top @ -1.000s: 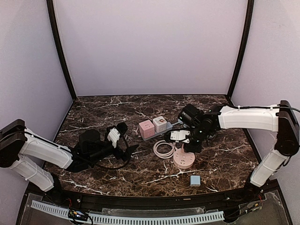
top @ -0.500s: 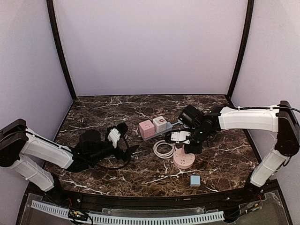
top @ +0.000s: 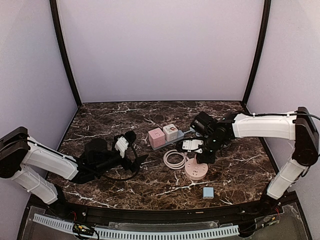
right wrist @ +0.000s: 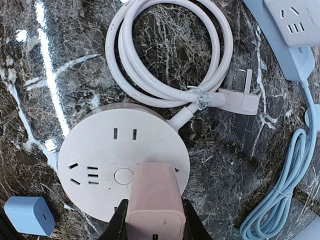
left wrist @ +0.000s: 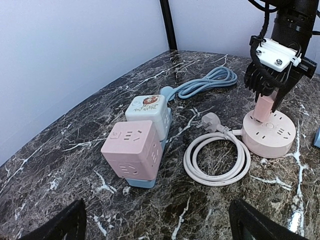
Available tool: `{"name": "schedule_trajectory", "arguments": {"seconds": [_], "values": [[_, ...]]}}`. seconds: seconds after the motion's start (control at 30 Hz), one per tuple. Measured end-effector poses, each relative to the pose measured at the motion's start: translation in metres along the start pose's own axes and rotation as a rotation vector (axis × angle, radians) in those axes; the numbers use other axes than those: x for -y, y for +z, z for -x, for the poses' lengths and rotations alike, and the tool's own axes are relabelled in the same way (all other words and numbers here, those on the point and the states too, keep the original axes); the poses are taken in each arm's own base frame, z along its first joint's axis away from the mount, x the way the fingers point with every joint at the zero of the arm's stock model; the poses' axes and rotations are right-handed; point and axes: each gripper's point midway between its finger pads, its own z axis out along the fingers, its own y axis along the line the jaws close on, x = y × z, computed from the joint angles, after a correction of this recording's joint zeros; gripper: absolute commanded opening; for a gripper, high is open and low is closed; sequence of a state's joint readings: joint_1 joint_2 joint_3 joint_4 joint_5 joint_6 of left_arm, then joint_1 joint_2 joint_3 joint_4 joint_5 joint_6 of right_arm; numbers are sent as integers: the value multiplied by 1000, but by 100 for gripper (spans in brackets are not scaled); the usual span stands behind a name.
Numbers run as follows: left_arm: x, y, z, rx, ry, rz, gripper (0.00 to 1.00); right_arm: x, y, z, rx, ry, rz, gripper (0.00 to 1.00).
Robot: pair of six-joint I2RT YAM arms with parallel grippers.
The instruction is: Insert the plug
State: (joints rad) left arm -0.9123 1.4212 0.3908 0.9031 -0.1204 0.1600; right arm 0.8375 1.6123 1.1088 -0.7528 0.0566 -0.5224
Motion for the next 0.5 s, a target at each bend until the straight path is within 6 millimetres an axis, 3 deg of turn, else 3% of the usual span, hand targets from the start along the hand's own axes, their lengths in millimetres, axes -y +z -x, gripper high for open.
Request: {"name": "schedule_trajectory", "arguments": {"seconds": [0.4, 0.5], "values": [[9, 0, -6, -20, 11, -49, 100, 5, 4, 4, -13, 42, 101, 0], [11, 0, -8, -28, 16, -64, 100, 5, 13, 7, -30, 43, 127, 0]]}}
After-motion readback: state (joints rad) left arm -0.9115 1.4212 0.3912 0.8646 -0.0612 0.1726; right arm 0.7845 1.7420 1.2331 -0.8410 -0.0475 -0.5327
